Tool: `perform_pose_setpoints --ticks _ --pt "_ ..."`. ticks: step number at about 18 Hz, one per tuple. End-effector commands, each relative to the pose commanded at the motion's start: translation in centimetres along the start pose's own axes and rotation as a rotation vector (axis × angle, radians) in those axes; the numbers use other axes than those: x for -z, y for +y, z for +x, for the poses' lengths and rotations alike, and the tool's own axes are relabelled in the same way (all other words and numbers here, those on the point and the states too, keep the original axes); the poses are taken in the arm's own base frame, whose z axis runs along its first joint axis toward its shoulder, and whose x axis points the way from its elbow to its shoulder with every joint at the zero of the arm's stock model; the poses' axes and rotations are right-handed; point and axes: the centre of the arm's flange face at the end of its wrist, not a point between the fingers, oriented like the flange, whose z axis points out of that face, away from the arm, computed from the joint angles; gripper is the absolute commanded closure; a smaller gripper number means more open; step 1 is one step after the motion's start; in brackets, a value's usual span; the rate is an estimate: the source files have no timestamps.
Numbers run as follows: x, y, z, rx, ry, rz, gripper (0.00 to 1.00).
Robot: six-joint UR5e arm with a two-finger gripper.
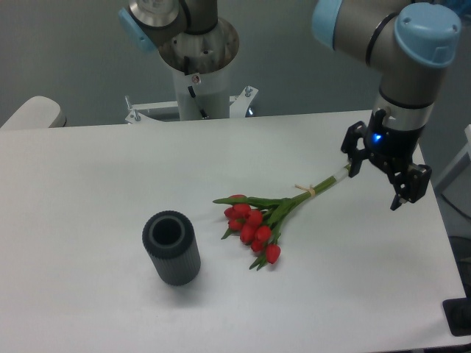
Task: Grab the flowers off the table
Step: 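Move the open gripper over the tulip stems near the tied string, then lower the gripper along the stems toward the red tulip heads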
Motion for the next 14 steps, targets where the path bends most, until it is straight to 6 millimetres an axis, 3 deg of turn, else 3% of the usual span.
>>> perform_pose_setpoints --ticks 7,10,14 --pt "-4.2 0.5 3.8 0.001 0.016 -0.008 0.00" --pt "-8.0 1.2 6.4 0.013 0.105 -0.023 0.00" --pt "-10.9 2.0 8.6 0.032 0.169 -0.062 0.00"
